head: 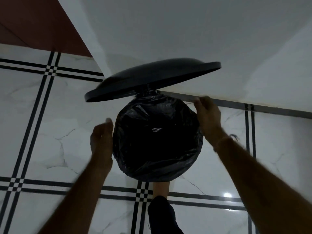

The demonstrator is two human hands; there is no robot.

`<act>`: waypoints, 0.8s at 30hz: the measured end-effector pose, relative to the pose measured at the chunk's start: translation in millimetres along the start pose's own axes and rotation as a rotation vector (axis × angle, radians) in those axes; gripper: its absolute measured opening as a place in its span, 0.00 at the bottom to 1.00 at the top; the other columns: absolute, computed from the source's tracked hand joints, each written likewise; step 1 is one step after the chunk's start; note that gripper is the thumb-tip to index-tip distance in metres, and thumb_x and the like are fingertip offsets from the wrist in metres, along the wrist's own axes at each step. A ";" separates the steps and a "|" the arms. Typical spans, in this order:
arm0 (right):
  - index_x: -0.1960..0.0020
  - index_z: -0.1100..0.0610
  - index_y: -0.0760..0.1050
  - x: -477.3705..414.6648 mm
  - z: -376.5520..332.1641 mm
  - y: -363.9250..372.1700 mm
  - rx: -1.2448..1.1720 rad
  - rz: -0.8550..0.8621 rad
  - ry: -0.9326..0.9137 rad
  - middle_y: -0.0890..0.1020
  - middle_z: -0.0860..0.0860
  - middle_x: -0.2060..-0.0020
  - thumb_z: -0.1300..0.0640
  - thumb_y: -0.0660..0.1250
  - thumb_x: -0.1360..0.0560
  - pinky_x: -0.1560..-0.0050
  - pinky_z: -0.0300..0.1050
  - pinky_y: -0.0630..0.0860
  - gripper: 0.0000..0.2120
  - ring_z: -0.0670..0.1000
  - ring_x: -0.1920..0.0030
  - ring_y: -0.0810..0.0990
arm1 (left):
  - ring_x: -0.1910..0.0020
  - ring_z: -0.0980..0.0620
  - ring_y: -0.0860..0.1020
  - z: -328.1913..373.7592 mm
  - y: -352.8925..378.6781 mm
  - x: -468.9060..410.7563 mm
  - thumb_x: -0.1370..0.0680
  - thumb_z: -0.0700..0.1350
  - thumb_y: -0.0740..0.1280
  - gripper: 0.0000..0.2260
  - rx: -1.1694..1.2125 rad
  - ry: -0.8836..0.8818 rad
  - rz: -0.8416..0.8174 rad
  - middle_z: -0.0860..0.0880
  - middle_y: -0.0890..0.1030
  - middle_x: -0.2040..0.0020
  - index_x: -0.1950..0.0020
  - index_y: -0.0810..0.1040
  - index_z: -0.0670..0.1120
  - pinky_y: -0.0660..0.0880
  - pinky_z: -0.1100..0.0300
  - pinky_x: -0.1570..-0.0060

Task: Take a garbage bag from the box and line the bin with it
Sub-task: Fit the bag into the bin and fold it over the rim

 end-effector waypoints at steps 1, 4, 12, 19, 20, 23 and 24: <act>0.49 0.49 0.80 16.3 13.1 -6.4 -0.051 0.051 0.053 0.85 0.48 0.52 0.43 0.65 0.21 0.41 0.58 0.81 0.11 0.53 0.48 0.83 | 0.69 0.56 0.67 -10.0 -7.5 18.2 0.17 0.57 0.63 0.22 -0.006 -0.005 0.059 0.52 0.71 0.65 0.58 0.72 0.39 0.69 0.66 0.68; 0.48 0.51 0.80 61.9 48.5 -9.7 -0.250 0.096 0.337 0.85 0.52 0.50 0.44 0.69 0.23 0.44 0.61 0.83 0.12 0.57 0.46 0.84 | 0.50 0.52 0.77 -51.0 -18.6 55.2 0.17 0.60 0.62 0.16 0.195 -0.345 0.098 0.51 0.78 0.49 0.48 0.76 0.47 0.75 0.53 0.47; 0.44 0.57 0.82 99.5 73.0 -8.5 -0.651 -0.117 0.555 0.85 0.55 0.44 0.48 0.61 0.15 0.44 0.51 0.80 0.15 0.57 0.42 0.82 | 0.41 0.47 0.80 -71.9 -6.8 94.5 0.15 0.47 0.61 0.14 0.657 -0.520 -0.133 0.45 0.81 0.37 0.30 0.76 0.45 0.77 0.53 0.46; 0.43 0.54 0.78 124.7 79.8 -2.1 -0.788 -0.103 0.852 0.82 0.52 0.47 0.37 0.58 0.17 0.45 0.51 0.74 0.22 0.52 0.49 0.80 | 0.47 0.49 0.80 -94.0 9.8 137.3 0.14 0.51 0.59 0.13 0.812 -0.758 -0.098 0.47 0.82 0.47 0.49 0.80 0.47 0.72 0.46 0.35; 0.42 0.54 0.78 134.8 82.7 0.6 -0.827 -0.132 0.892 0.82 0.52 0.48 0.37 0.58 0.18 0.47 0.50 0.75 0.22 0.52 0.50 0.80 | 0.47 0.48 0.81 -95.8 12.6 146.2 0.15 0.49 0.60 0.12 0.846 -0.762 -0.114 0.46 0.83 0.47 0.49 0.80 0.46 0.74 0.47 0.37; 0.43 0.58 0.80 159.0 90.2 14.6 -1.034 -0.100 0.905 0.84 0.54 0.51 0.44 0.62 0.17 0.56 0.49 0.81 0.18 0.53 0.53 0.82 | 0.56 0.51 0.86 -95.9 25.6 157.8 0.14 0.46 0.59 0.11 0.873 -0.719 -0.149 0.48 0.86 0.54 0.49 0.80 0.45 0.83 0.55 0.55; 0.45 0.60 0.80 163.3 92.2 20.3 -1.145 -0.070 0.885 0.85 0.56 0.52 0.48 0.63 0.17 0.59 0.48 0.84 0.16 0.54 0.55 0.85 | 0.60 0.53 0.87 -96.7 29.8 159.5 0.14 0.46 0.59 0.12 0.889 -0.706 -0.161 0.49 0.87 0.56 0.49 0.80 0.44 0.84 0.58 0.61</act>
Point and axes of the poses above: each hand's wrist, its own x-axis away from the middle knuckle, its own y-axis out of the palm, z = x × y, the point moved 1 cm from there along -x, towards the middle knuckle
